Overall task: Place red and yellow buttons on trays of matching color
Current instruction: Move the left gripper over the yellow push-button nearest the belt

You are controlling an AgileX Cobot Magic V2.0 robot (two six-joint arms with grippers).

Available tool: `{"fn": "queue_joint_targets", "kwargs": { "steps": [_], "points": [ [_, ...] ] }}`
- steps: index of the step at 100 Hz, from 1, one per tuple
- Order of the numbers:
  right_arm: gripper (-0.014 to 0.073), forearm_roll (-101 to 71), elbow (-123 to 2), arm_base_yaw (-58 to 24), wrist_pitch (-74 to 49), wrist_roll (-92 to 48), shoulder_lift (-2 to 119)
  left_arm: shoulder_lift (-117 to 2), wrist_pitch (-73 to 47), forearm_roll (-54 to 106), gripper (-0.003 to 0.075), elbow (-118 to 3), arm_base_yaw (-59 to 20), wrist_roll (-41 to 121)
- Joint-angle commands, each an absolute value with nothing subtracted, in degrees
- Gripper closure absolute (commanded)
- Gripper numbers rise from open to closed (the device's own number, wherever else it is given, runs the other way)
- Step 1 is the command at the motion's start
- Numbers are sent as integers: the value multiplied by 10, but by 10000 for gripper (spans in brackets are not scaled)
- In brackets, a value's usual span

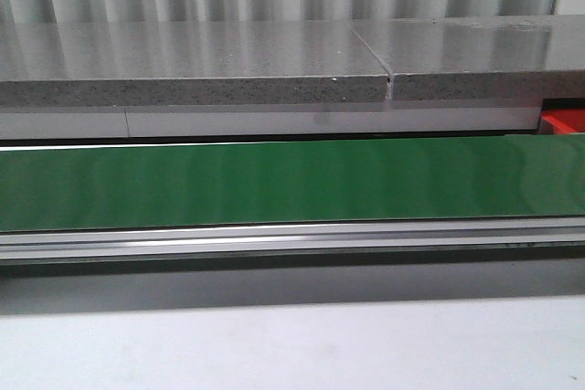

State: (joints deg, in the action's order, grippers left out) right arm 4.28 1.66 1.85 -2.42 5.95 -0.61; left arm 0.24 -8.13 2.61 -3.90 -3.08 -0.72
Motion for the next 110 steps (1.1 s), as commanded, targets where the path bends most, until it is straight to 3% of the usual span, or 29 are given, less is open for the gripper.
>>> {"fn": "queue_joint_targets", "kwargs": {
  "steps": [1,41,89,98,110],
  "points": [
    [663,50,13,22,21,56,-14,-16,-78,31,740,-121,-31,-10],
    [663,50,13,21,21,56,-14,-272,-460,31,740,-424,-31,-10],
    [663,50,13,21,21,56,-14,-352,-468,59,730,-455,-31,-10],
    [663,50,13,21,21,56,-14,-352,-469,59,626,-455,-31,-10],
    [663,50,13,21,21,56,-14,-352,-472,59,353,-455,-31,-10]
  ]
}}
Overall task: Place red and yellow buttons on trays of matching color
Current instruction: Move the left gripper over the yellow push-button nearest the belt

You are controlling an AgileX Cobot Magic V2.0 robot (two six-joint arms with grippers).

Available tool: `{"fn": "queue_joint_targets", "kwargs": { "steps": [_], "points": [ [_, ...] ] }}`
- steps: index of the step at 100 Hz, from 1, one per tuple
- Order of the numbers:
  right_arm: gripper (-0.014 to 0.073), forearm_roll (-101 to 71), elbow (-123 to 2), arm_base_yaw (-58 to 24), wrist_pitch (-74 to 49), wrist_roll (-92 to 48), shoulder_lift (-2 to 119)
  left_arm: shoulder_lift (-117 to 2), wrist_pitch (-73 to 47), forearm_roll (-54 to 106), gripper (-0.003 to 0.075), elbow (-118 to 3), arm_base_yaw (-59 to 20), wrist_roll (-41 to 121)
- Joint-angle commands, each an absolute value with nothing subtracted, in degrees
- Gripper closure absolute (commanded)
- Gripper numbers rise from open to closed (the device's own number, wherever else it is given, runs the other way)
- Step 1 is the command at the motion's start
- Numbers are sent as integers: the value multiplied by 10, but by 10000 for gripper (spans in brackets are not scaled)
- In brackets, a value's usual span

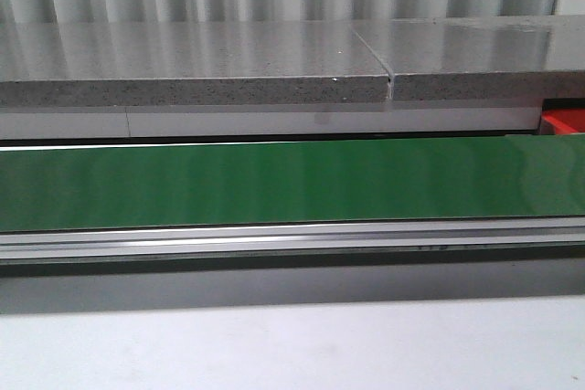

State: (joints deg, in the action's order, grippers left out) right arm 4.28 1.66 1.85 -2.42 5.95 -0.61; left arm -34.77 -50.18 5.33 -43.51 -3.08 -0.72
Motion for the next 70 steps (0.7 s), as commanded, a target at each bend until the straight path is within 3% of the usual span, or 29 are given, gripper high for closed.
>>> {"fn": "queue_joint_targets", "kwargs": {
  "steps": [1,10,17,44,70],
  "points": [
    [663,50,13,21,21,56,-14,-352,-473,59,318,-455,-31,-10],
    [663,50,13,21,21,56,-14,-352,-481,66,121,-455,-31,-12],
    [663,50,13,21,21,56,-14,-352,-483,55,49,-455,-31,-58],
    [663,50,13,21,21,56,-14,-359,-512,-168,57,-452,-31,-333],
    [663,50,13,21,21,56,-14,-427,-528,-236,57,-452,22,-426]
  ]
}}
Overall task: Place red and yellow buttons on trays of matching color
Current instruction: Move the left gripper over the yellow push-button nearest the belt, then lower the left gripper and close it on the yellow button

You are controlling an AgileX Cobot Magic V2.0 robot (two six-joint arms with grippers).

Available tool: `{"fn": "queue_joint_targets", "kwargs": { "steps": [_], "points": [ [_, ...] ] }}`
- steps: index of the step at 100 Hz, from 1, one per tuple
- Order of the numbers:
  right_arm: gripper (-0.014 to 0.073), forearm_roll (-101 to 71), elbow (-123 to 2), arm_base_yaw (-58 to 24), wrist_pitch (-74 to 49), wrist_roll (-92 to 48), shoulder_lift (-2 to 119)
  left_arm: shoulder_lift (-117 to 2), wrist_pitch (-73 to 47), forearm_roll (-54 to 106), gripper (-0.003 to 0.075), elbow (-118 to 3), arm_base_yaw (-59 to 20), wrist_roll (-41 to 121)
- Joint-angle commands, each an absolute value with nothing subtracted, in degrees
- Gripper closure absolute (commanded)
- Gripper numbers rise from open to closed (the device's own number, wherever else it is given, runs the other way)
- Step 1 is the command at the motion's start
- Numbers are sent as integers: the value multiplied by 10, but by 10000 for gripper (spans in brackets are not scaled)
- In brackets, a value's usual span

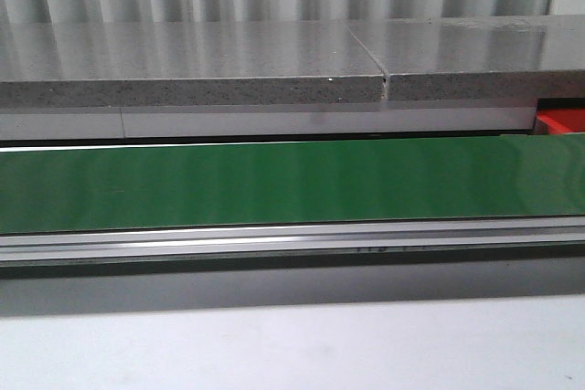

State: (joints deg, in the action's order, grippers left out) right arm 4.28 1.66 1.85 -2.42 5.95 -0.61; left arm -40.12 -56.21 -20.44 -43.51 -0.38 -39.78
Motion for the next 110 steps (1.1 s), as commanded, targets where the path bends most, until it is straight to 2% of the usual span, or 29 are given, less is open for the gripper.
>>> {"fn": "queue_joint_targets", "kwargs": {
  "steps": [1,39,110],
  "points": [
    [663,50,13,21,21,56,-14,-430,-526,-236,57,-452,25,-426],
    [663,50,13,21,21,56,-14,-558,-483,-221,58,-452,187,-424],
    [663,50,13,21,21,56,-14,-748,-424,-229,57,-452,200,-419]
  ]
}}
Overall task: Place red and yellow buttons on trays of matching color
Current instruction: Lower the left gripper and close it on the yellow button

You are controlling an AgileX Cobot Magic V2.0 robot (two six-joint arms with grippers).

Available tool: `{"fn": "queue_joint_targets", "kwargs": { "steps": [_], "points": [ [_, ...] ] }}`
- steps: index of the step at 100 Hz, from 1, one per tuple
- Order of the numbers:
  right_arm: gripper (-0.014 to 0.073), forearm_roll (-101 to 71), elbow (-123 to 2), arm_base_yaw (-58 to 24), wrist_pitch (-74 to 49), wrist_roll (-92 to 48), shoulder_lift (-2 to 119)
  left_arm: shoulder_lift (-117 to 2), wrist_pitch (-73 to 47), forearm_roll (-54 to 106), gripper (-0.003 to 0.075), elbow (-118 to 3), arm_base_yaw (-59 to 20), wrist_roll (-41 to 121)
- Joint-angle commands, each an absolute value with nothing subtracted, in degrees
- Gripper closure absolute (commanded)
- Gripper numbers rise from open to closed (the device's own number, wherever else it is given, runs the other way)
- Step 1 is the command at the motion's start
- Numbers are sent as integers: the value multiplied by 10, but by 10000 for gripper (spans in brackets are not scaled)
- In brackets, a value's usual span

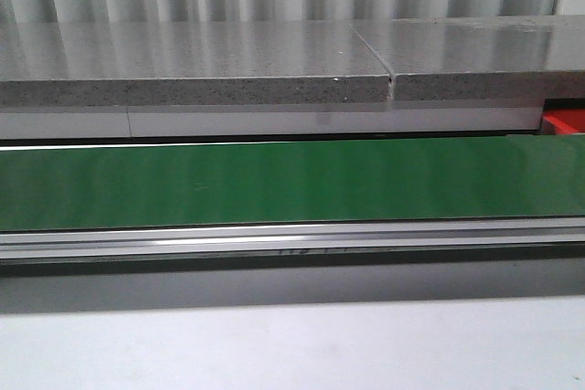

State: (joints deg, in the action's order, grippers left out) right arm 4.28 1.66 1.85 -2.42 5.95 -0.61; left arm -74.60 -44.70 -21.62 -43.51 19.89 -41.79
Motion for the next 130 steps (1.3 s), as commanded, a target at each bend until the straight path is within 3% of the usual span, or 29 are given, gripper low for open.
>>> {"fn": "queue_joint_targets", "kwargs": {
  "steps": [1,67,89,130],
  "points": [
    [663,50,13,21,21,56,-14,-748,-424,-229,58,-452,200,-419],
    [663,50,13,21,21,56,-14,-786,-411,-223,75,-452,242,-408],
    [663,50,13,21,21,56,-14,-812,-411,-176,294,-452,242,-366],
    [663,50,13,21,21,56,-14,-825,-428,-178,622,-452,241,-352]
  ]
}}
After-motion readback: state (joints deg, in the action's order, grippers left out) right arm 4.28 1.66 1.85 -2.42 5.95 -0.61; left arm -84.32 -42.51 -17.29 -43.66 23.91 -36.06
